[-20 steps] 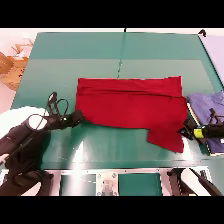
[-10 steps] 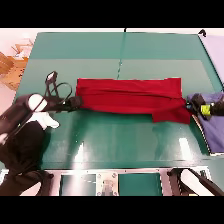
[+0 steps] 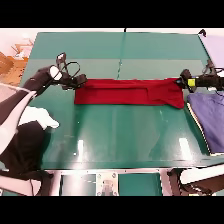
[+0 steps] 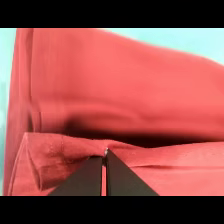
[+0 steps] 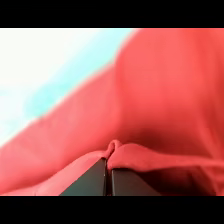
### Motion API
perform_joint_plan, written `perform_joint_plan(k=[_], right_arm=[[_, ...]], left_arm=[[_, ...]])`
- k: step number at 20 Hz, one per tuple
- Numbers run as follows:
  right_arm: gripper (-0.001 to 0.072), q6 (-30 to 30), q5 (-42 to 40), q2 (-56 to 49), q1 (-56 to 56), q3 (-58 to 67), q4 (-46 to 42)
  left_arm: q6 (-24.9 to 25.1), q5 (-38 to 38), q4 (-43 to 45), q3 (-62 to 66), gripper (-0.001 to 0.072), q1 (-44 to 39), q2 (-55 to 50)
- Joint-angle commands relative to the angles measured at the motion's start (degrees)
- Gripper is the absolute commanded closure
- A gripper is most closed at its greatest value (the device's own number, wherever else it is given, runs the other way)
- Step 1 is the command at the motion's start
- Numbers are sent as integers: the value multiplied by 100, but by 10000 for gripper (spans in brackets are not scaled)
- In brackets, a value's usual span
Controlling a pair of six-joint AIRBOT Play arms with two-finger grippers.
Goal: Fold the shirts.
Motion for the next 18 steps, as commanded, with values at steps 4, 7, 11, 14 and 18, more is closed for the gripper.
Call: perform_joint_plan(k=[4, 7, 11, 14, 18], right_arm=[[398, -507, 85, -1438, -122, 1641, 459], [174, -612, 822, -1438, -560, 1954, 269], [120, -737, 1733, -1510, -1054, 1958, -251], [120, -1021, 2173, -1711, -1213, 1958, -256], [120, -1189, 2365, -2177, -1064, 1961, -216]], left_arm=[[120, 525, -125, 997, 17, 55, -1025], [127, 76, 74, 1451, 45, 214, -992], [479, -761, 160, 1917, 45, 577, -992], [466, -1158, 131, 1971, 45, 772, -992], [463, -1569, -72, 1971, 45, 787, -992]])
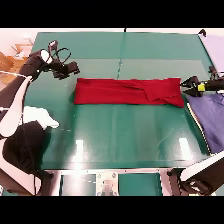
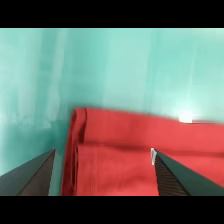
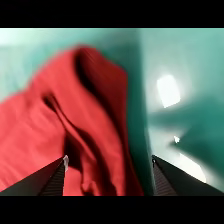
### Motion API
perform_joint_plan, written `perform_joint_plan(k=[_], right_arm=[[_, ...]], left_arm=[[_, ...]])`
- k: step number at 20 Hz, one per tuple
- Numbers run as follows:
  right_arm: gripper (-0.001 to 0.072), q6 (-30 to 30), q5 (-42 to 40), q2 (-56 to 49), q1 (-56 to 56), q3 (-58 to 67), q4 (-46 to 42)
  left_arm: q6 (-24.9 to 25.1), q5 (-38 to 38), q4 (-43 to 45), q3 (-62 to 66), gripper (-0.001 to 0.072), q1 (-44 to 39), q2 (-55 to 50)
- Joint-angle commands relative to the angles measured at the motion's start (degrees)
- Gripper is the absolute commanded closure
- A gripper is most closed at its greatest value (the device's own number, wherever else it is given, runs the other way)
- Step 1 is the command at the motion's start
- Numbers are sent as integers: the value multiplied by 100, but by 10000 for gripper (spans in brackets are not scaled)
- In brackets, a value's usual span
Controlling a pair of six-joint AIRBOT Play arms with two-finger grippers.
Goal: Fold the shirts.
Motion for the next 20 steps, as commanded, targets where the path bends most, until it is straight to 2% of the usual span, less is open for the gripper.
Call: perform_joint_plan(k=[1, 3, 4, 5, 6, 7, 8, 13, 17, 20], right_arm=[[120, -238, 354, -367, 107, 9, -4], [121, -411, 431, -505, 286, 11, 199], [122, -433, 426, -535, 376, 13, 199], [152, -452, 426, -551, 474, 13, 199], [286, -470, 444, -549, 564, 26, 199], [529, -468, 518, -549, 645, 76, 199], [684, -461, 608, -546, 691, 149, 199], [688, -68, 1134, -227, 800, 997, 271], [687, 444, 1928, 323, 1032, 1720, 695], [687, 671, 2046, 846, 1355, 1805, 979]], left_arm=[[22, -452, -271, 44, 46, 63, -2], [122, -551, -535, 44, 47, 63, -2], [256, -570, -732, 44, 111, 63, -2], [428, -570, -962, 44, 302, 63, -2], [706, -564, -1237, 44, 503, 63, -2], [927, -560, -1488, 44, 688, 63, -2], [988, -525, -1722, 44, 682, 42, -9], [1023, -256, -1816, 42, 682, -483, -146], [1021, 632, -1897, 44, 683, -1502, -560], [1023, 1462, -2194, 57, 683, -2236, -964]])
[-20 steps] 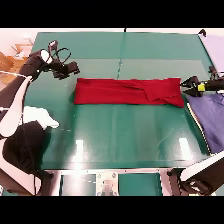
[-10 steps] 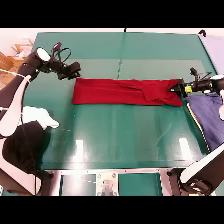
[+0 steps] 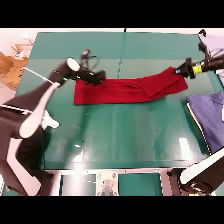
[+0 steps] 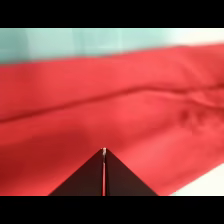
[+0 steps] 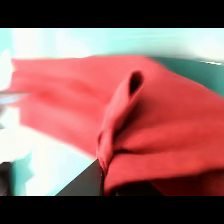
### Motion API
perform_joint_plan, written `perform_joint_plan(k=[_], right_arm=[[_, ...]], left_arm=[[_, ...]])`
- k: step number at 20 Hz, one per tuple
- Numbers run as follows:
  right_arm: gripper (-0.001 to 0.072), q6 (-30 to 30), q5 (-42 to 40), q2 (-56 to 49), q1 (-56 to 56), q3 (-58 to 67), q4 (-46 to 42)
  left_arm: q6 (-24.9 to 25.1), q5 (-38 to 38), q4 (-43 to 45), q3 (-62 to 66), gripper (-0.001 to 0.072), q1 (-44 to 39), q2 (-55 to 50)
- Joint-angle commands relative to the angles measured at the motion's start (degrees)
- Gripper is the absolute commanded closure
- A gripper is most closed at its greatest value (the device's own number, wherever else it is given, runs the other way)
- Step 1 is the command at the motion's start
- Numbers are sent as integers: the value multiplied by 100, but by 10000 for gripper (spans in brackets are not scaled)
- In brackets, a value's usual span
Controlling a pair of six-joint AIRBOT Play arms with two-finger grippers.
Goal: Fold the shirts.
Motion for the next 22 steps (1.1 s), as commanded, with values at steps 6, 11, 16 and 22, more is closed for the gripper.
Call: perform_joint_plan(k=[6, 11, 16, 22], right_arm=[[686, 468, 463, 1119, 927, 208, 643], [686, 466, 439, 1241, 1303, 201, 588], [686, 614, 313, 1241, 1340, 201, 579], [686, 981, -426, 1228, 2006, 144, 573]], left_arm=[[17, 1838, -1097, 365, 682, -1281, -916], [17, 1300, -1281, 1128, 682, -1329, -1462], [490, -625, -1224, 1532, 682, -544, -1147], [575, -2997, -374, 2347, 682, 1104, -160]])
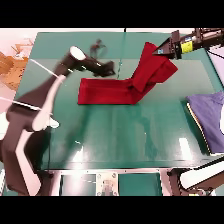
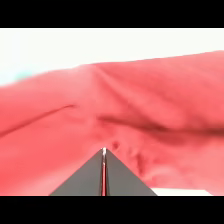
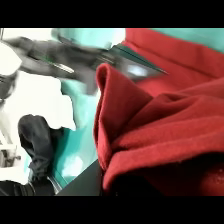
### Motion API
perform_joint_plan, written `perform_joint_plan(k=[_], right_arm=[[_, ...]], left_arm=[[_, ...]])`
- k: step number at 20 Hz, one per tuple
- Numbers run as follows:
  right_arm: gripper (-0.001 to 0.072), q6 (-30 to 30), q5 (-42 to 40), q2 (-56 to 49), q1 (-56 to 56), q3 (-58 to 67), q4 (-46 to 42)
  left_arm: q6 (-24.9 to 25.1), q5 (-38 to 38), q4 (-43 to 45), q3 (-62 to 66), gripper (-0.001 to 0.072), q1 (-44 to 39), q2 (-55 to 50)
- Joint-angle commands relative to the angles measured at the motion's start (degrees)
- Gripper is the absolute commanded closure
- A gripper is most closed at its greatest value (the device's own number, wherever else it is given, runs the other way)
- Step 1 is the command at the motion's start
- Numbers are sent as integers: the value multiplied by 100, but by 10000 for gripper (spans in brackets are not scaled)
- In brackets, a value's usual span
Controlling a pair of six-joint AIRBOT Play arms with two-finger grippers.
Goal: Fold the shirts.
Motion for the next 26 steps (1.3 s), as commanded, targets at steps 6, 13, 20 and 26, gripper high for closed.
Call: perform_joint_plan(k=[6, 13, 20, 26], right_arm=[[686, 509, -2367, -575, 2262, -538, -216], [257, 496, -5941, -2118, 4538, -538, -105], [318, 501, -3480, -1462, 2511, -531, -284], [269, 835, -1637, -1263, 881, -732, -1408]], left_arm=[[142, -1495, 361, 249, 682, 2009, 1082], [752, -1954, 402, 22, 682, 2503, 1088], [883, -2031, 527, 22, 682, 2503, 1091], [876, -2022, 542, 22, 682, 2500, 1091]])
